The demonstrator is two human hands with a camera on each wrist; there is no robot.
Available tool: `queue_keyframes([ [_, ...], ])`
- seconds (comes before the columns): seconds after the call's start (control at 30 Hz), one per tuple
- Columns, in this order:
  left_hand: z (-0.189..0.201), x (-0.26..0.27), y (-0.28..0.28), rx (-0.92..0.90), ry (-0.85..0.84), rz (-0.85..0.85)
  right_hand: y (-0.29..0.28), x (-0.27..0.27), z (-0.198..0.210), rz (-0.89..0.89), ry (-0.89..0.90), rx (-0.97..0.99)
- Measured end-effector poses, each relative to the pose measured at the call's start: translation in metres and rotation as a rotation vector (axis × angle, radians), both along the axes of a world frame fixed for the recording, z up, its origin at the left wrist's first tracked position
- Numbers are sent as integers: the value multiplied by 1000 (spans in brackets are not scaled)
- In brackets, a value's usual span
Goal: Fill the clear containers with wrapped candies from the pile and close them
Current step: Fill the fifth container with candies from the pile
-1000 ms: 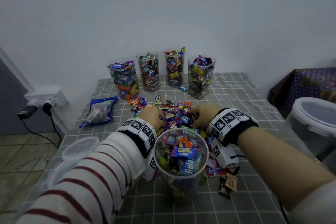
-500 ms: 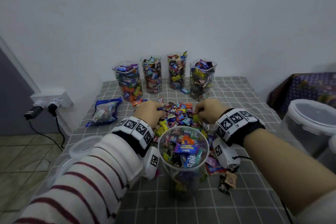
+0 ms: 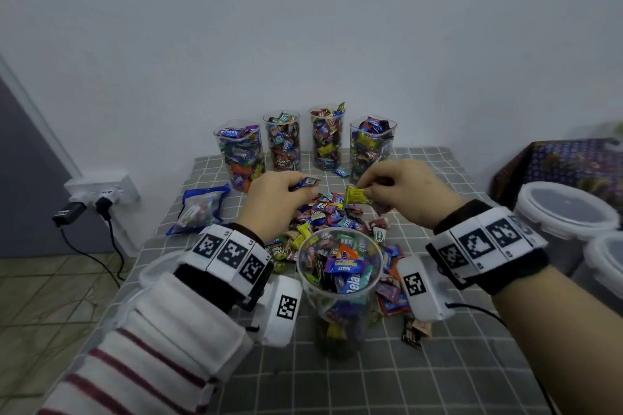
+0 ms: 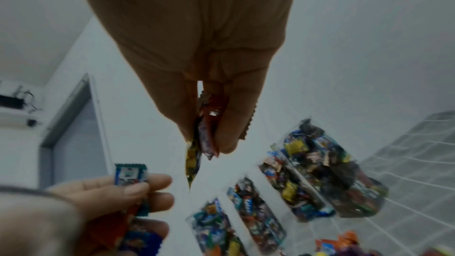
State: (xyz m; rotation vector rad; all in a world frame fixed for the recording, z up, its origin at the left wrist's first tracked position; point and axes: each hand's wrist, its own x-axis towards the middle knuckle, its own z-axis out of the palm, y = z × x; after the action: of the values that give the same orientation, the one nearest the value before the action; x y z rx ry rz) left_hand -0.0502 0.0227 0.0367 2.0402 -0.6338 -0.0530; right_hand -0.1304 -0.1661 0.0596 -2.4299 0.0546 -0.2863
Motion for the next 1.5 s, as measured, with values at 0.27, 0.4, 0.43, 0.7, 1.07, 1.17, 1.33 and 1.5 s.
queue_keyframes([
  [0.27, 13, -21, 8, -131, 1, -67, 30, -44, 22, 182, -136, 20],
  [0.4, 17, -29, 9, -174, 16, -93, 44, -50, 15, 262, -96, -55],
  [0.43, 18, -31, 9, -178, 21, -97, 47, -51, 13, 279, -78, -61],
  [0.7, 20, -41, 11, -214, 41, -120, 55, -58, 2, 297, -119, -116],
  [1.07, 29, -61, 15, -237, 62, -205, 38, -71, -45, 257, 32, 477],
  [1.17, 30, -68, 13, -231, 72, -249, 42, -71, -58, 255, 56, 566],
  [1.33, 25, -75, 8, -129, 129, -321, 46, -71, -61, 264, 43, 649],
  [1.5, 24, -76, 9, 30, 27, -285, 46, -72, -61, 252, 12, 646],
])
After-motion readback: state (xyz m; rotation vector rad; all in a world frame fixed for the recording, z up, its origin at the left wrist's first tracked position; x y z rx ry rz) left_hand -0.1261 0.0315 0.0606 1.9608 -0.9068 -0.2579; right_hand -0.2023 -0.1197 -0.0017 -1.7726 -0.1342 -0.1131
